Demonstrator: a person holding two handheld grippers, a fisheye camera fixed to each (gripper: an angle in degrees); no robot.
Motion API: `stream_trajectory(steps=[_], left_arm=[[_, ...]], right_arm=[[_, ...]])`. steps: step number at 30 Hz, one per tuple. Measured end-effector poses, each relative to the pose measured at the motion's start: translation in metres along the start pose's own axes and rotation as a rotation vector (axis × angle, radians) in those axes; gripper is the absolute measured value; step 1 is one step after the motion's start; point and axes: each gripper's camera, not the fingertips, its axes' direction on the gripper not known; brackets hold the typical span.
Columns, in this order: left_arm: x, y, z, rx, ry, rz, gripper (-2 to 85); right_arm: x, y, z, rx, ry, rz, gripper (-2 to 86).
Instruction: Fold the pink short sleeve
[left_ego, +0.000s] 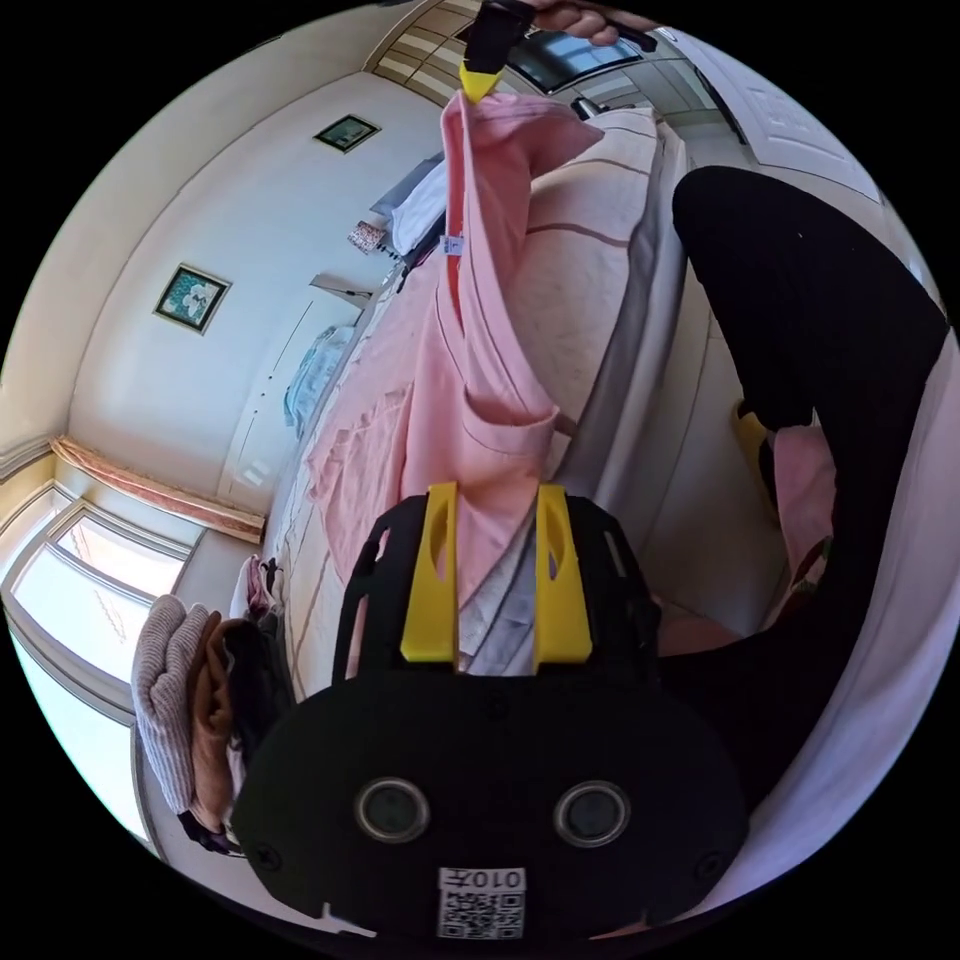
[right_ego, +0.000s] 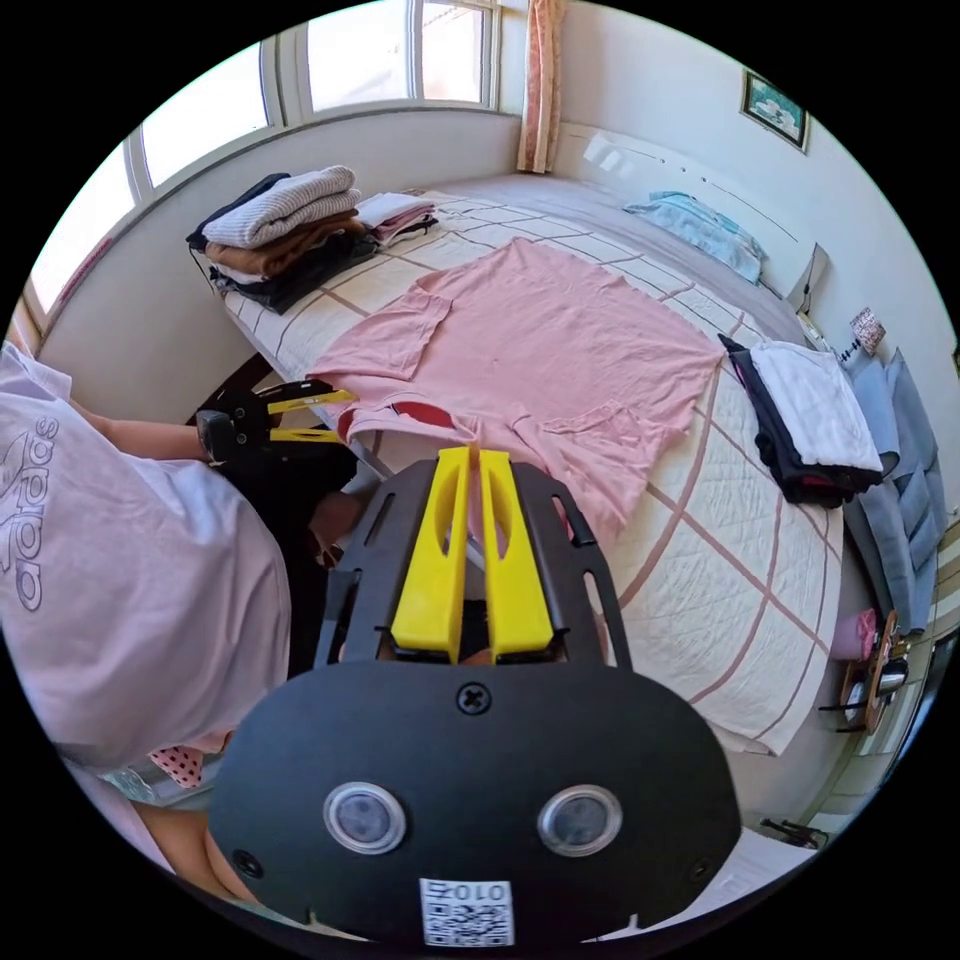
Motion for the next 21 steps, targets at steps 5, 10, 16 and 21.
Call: stream_trajectory(steps=[5,10,16,21], left_arm=[[-0.041,0.009,-0.010,0.035,0.135,-0.056,1.1],[-0.084,0.014,-0.020,0.068,0.229,-0.056,0.0],[-0.120,-0.011,-0.025,0.047,0.283,0.105,-0.1],[-0.153,-0.036,-0.033,0.014,0.321,0.224,-0.2]], right_arm=[[0.003,0.003,0.004,-0.023,0.011,-0.032,2.0],[0.006,0.016,0.011,-0.041,0.002,-0.089,1.8],[0.009,0.043,0.001,-0.004,-0.026,-0.137,1.5],[0.005,0.047,-0.032,0.036,-0.017,-0.206,1.4]])
